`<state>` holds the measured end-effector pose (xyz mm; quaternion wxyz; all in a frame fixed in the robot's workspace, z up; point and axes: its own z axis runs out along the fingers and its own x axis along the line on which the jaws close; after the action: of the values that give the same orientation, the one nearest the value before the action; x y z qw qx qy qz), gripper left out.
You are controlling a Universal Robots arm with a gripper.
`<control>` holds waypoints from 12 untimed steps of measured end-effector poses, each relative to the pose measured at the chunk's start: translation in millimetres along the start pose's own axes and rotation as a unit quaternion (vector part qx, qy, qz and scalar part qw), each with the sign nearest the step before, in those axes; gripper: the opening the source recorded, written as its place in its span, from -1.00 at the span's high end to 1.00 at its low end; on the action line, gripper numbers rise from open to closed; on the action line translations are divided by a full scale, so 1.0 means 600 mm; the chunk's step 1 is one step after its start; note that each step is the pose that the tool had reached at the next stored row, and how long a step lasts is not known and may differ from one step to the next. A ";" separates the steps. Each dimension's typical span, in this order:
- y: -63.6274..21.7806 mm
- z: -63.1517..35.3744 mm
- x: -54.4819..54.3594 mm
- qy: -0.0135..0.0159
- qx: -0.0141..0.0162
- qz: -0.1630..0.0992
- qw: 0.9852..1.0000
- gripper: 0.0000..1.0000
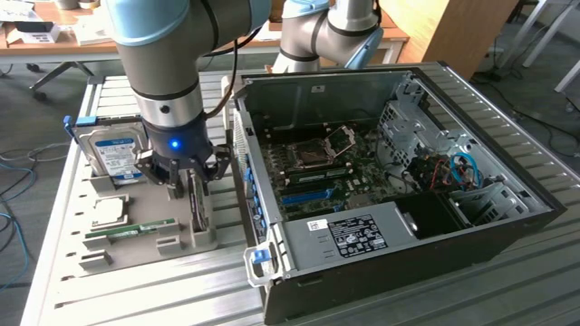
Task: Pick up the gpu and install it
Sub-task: 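Pick up the gpu and move the gpu toward the slot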
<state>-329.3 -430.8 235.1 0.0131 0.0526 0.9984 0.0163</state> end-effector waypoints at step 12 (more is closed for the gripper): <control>0.000 0.006 0.003 0.000 0.000 0.000 1.000 0.06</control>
<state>-331.1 -430.6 231.7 0.0130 0.0526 0.9984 0.0162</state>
